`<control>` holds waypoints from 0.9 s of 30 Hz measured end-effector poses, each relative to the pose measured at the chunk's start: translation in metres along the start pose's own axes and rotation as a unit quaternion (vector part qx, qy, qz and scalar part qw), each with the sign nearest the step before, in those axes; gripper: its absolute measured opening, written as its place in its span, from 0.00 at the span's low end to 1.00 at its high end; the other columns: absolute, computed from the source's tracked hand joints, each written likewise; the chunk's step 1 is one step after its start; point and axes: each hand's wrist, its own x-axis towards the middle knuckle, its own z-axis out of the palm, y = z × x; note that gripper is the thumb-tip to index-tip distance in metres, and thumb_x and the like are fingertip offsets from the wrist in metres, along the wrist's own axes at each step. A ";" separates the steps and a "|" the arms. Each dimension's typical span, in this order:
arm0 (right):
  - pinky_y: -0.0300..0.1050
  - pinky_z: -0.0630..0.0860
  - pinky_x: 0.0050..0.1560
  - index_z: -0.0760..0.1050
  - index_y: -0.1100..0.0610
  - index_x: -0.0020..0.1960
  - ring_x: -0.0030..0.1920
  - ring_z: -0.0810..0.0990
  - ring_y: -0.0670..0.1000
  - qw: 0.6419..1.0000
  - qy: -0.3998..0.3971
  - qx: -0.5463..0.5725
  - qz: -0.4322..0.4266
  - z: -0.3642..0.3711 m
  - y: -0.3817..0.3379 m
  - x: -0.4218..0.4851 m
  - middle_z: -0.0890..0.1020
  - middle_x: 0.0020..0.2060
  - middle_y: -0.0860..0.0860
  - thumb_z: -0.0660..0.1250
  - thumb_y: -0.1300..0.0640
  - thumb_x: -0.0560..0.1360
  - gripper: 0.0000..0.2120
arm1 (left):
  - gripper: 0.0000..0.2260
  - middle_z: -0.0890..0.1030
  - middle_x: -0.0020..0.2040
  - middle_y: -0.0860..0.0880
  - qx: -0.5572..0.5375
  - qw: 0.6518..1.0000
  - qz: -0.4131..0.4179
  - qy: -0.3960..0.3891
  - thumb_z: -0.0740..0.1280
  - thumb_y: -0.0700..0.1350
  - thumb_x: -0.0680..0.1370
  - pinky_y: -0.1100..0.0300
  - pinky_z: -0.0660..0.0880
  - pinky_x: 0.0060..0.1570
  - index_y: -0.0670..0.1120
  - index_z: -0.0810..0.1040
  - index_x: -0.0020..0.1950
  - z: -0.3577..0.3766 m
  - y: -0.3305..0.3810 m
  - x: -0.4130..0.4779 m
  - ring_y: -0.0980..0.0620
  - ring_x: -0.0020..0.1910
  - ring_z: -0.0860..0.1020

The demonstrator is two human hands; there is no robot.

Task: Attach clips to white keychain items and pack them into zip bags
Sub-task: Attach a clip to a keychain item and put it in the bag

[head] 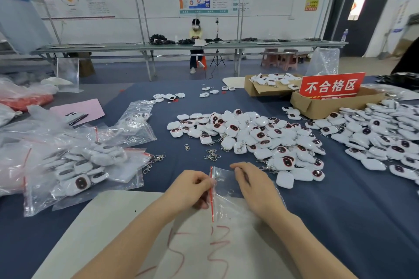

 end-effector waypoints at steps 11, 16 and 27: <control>0.24 0.70 0.45 0.79 0.38 0.53 0.47 0.77 0.29 0.978 0.075 0.185 0.060 -0.023 -0.008 0.026 0.83 0.47 0.34 0.60 0.55 0.82 0.13 | 0.22 0.82 0.32 0.55 0.156 0.985 0.023 0.072 0.61 0.63 0.81 0.66 0.69 0.24 0.46 0.79 0.42 -0.015 -0.012 0.022 0.58 0.22 0.74; 0.34 0.73 0.51 0.74 0.50 0.67 0.51 0.77 0.39 0.991 0.094 0.023 0.096 -0.014 -0.007 0.067 0.78 0.58 0.48 0.60 0.54 0.81 0.15 | 0.13 0.82 0.35 0.55 0.033 0.980 0.057 0.188 0.60 0.55 0.84 0.60 0.72 0.30 0.52 0.80 0.47 -0.017 -0.015 0.048 0.58 0.25 0.75; 0.48 0.71 0.46 0.68 0.52 0.69 0.61 0.73 0.55 0.937 0.051 -0.331 0.101 0.020 0.008 0.100 0.75 0.58 0.55 0.53 0.47 0.85 0.17 | 0.12 0.82 0.37 0.56 -0.007 0.973 0.097 0.208 0.58 0.51 0.85 0.68 0.72 0.29 0.58 0.79 0.48 -0.012 -0.036 0.069 0.59 0.26 0.76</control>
